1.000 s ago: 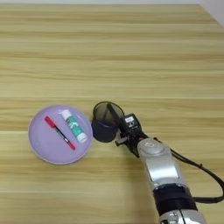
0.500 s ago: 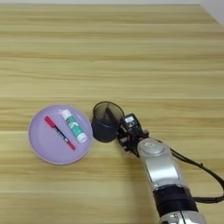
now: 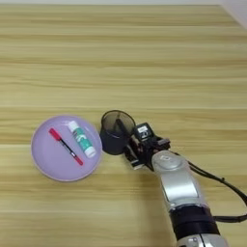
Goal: Move the objects on the table
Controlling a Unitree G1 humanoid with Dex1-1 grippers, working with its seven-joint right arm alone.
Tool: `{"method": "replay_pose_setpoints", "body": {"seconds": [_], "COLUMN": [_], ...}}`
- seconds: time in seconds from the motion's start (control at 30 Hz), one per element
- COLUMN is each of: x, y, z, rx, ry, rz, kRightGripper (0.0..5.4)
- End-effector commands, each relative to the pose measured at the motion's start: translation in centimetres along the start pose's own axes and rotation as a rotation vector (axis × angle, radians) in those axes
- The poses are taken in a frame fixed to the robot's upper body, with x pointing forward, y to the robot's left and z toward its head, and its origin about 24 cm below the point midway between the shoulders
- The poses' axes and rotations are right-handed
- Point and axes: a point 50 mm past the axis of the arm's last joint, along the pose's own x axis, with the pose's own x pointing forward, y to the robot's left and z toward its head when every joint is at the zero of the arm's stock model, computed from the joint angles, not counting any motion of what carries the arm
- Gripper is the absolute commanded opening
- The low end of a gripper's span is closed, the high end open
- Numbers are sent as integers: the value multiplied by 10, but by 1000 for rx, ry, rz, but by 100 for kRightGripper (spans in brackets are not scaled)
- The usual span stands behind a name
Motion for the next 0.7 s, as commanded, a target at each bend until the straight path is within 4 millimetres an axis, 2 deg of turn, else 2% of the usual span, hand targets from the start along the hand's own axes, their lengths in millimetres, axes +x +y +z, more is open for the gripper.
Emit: {"method": "replay_pose_setpoints", "body": {"seconds": [0.03,0.17,0.4,0.7], "x": [-9,-11,-14,-27], "y": [-18,-23,-28,-18], "z": [29,29,30,36], "rx": [-69,-73,-80,-102], "ry": [-113,-108,-116,-165], "rz": [-46,-62,-76,18], "kRightGripper": [504,535,535,535]}}
